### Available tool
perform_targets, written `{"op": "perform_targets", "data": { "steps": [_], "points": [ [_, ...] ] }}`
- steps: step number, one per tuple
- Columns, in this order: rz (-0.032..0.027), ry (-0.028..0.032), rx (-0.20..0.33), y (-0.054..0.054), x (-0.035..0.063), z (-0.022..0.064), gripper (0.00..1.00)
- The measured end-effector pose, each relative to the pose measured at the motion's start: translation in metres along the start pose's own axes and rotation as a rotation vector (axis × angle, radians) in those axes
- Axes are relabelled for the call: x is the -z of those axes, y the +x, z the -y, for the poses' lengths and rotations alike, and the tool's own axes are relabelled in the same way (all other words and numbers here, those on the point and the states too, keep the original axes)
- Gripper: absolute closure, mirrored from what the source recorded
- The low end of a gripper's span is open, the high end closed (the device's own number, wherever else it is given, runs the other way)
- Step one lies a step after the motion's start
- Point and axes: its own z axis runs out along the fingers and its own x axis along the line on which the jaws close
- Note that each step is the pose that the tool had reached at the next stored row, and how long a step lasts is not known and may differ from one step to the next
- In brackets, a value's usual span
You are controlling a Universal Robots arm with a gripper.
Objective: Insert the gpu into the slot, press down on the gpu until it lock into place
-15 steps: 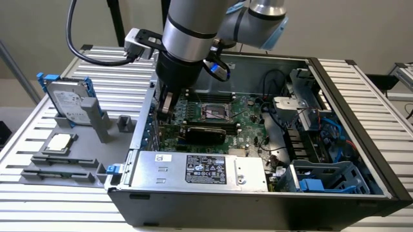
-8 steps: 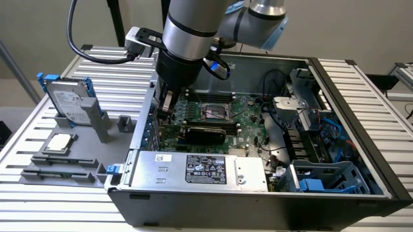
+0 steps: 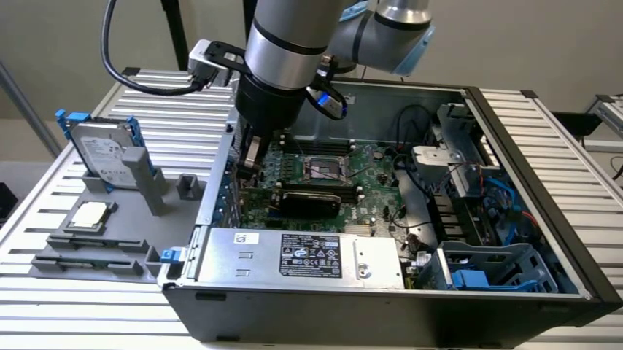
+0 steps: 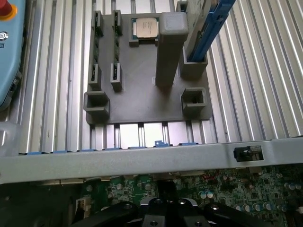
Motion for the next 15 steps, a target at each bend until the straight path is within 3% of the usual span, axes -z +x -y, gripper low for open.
{"op": "perform_targets", "data": {
  "steps": [15],
  "points": [
    [-0.0019, -0.0089, -0.001, -0.0006, -0.0003, -0.0018, 0.89]
  ]
}}
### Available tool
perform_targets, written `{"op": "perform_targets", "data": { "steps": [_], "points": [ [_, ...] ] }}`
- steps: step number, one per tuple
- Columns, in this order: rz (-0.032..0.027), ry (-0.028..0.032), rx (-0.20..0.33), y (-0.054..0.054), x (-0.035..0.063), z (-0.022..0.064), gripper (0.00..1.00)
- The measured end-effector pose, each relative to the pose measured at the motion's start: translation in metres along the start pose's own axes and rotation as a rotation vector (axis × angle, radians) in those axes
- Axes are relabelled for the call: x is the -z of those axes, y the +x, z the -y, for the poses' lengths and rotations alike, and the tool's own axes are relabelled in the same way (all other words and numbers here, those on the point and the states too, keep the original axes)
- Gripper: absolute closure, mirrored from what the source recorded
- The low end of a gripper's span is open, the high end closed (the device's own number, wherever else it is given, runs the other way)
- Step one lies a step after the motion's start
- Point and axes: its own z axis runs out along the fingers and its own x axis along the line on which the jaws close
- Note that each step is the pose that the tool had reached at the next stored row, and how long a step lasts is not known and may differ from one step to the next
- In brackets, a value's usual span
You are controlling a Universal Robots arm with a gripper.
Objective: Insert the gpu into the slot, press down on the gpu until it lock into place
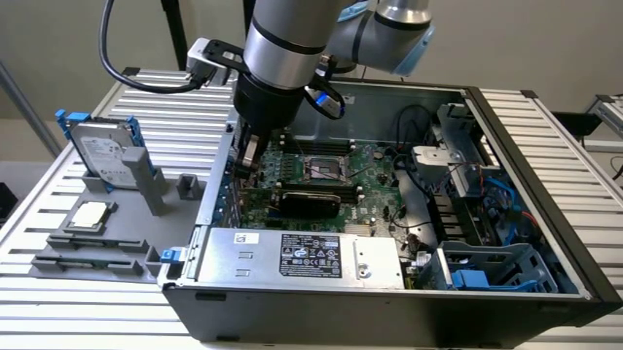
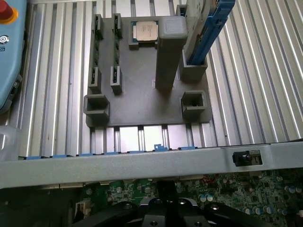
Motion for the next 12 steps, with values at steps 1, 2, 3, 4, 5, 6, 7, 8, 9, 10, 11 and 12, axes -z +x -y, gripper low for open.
{"op": "perform_targets", "data": {
  "steps": [1, 2, 3, 4, 5, 6, 7, 8, 9, 10, 11, 12],
  "points": [
    [-0.0001, -0.0005, 0.0, 0.0, 0.0, 0.0, 0.89],
    [-0.0002, -0.0011, 0.0, 0.0, 0.0001, -0.0001, 0.89],
    [-0.0003, -0.0018, 0.0, 0.0, 0.0002, -0.0001, 0.89],
    [-0.0005, -0.0025, 0.0, 0.0, 0.0002, -0.0001, 0.89],
    [-0.0007, -0.0029, 0.0, -0.0001, 0.0002, -0.0001, 0.89],
    [-0.0009, -0.0033, 0.0, -0.0001, 0.0002, -0.0002, 0.89],
    [-0.0012, -0.0035, 0.0, -0.0002, 0.0002, -0.0002, 0.89],
    [-0.0016, -0.0035, 0.0, -0.0003, 0.0001, -0.0003, 0.89],
    [-0.0024, -0.0033, -0.001, -0.0005, -0.0001, -0.0005, 0.89],
    [-0.0038, -0.0033, -0.001, -0.0005, -0.0002, -0.0008, 0.89],
    [-0.0054, -0.0032, -0.002, -0.0006, -0.0004, -0.0011, 0.89],
    [-0.0068, -0.0031, -0.002, -0.0007, -0.0008, -0.0013, 0.89]
  ]
}}
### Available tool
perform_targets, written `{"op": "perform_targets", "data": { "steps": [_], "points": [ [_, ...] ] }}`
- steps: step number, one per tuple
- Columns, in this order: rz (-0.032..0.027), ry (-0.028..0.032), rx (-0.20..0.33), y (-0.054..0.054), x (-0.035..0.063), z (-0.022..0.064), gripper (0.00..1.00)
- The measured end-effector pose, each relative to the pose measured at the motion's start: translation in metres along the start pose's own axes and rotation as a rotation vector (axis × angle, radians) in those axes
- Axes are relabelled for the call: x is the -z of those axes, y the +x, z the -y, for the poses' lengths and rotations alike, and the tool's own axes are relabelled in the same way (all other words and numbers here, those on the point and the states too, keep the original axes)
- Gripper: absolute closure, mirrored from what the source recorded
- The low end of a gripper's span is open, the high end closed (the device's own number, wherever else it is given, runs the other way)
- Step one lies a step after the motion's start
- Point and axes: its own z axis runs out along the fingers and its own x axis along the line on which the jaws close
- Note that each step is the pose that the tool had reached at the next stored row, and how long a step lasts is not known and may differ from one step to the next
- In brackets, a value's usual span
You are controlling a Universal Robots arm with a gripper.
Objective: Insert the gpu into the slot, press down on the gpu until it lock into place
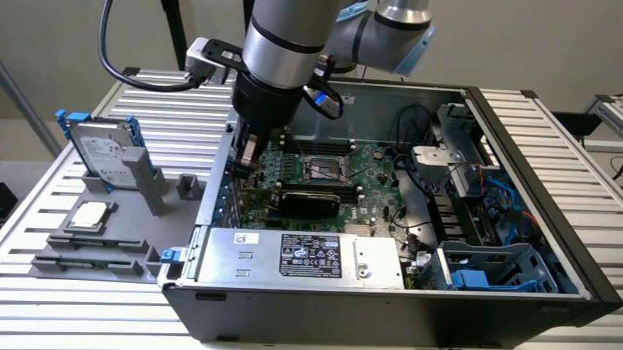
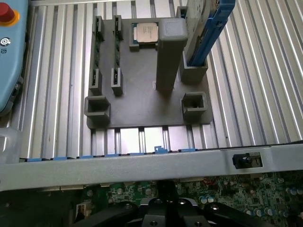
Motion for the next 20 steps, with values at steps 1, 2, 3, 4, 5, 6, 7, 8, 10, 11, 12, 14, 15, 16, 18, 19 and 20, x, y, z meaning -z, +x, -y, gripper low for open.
{"op": "perform_targets", "data": {
  "steps": [1, 2, 3, 4, 5, 6, 7, 8, 10, 11, 12, 14, 15, 16, 18, 19, 20],
  "points": [
    [-0.0014, 0.0002, 0.0, 0.0, -0.0004, -0.0001, 0.89],
    [-0.0032, 0.0003, -0.001, 0.0, -0.0009, -0.0001, 0.89],
    [-0.005, 0.0005, -0.002, 0.0, -0.0014, -0.0001, 0.89],
    [-0.0061, 0.0006, -0.002, -0.001, -0.0016, 0.0, 0.89],
    [-0.0063, 0.0007, -0.002, -0.001, -0.0016, 0.0, 0.89],
    [-0.0064, 0.0007, -0.002, -0.001, -0.0016, 0.0, 0.89],
    [-0.0059, 0.001, -0.002, -0.001, -0.0013, -0.0001, 0.89],
    [-0.0048, 0.0008, -0.002, -0.001, 0.0002, -0.0003, 0.89],
    [-0.0061, 0.0, -0.002, -0.001, 0.0067, -0.0003, 0.89],
    [-0.0062, 0.0, -0.002, -0.001, 0.0097, 0.0002, 0.89],
    [-0.0062, -0.0001, -0.002, -0.001, 0.0123, 0.0011, 0.89],
    [-0.0061, 0.0018, -0.001, -0.002, 0.0163, 0.0033, 0.89],
    [-0.0059, 0.006, -0.001, -0.002, 0.0172, 0.0043, 0.89],
    [-0.0052, 0.0136, 0.0, -0.002, 0.0176, 0.005, 0.89],
    [-0.0031, 0.0415, 0.001, -0.002, 0.018, 0.0059, 0.89],
    [-0.0015, 0.06, 0.003, -0.002, 0.018, 0.0061, 0.89],
    [-0.0004, 0.0778, 0.004, -0.002, 0.0181, 0.0063, 0.89]
  ]
}}
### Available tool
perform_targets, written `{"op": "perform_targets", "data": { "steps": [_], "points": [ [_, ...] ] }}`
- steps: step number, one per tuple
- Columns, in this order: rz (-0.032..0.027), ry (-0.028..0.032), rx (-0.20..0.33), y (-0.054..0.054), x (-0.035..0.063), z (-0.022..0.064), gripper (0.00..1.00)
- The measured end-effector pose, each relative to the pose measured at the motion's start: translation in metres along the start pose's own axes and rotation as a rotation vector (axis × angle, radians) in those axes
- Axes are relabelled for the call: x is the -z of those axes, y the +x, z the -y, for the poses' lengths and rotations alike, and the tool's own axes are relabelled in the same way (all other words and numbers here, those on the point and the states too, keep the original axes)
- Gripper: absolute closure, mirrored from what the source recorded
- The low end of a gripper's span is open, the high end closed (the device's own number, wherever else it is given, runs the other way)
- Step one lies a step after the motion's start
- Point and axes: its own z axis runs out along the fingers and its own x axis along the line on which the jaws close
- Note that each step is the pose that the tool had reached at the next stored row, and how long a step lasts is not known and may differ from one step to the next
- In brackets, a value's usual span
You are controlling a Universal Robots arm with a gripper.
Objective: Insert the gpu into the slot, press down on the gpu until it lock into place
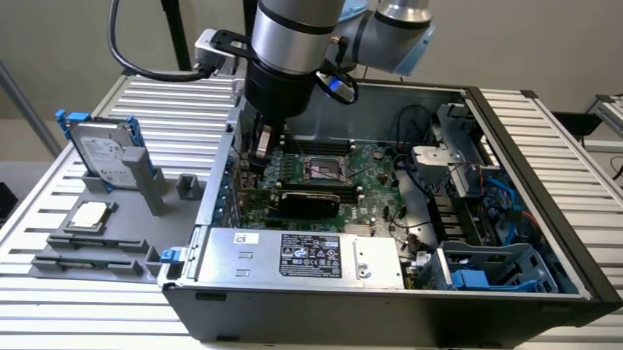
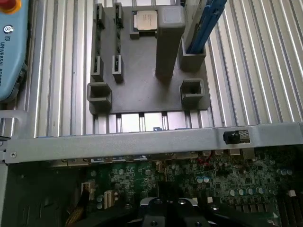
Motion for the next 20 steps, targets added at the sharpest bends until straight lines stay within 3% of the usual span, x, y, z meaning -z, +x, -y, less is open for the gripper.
{"op": "perform_targets", "data": {
  "steps": [13, 14, 15, 16, 18, 20],
  "points": [
    [0.0177, 0.2362, 0.022, -0.0002, 0.0005, 0.0027, 0.89],
    [0.0188, 0.2514, 0.023, -0.0001, 0.0007, 0.0033, 0.89],
    [0.0196, 0.2619, 0.024, -0.0001, 0.0009, 0.0042, 0.89],
    [0.0197, 0.2635, 0.025, -0.0001, 0.001, 0.0047, 0.89],
    [0.0192, 0.2587, 0.025, 0.0, 0.001, 0.0047, 0.89],
    [0.0192, 0.2586, 0.025, 0.0, 0.001, 0.0047, 0.89]
  ]
}}
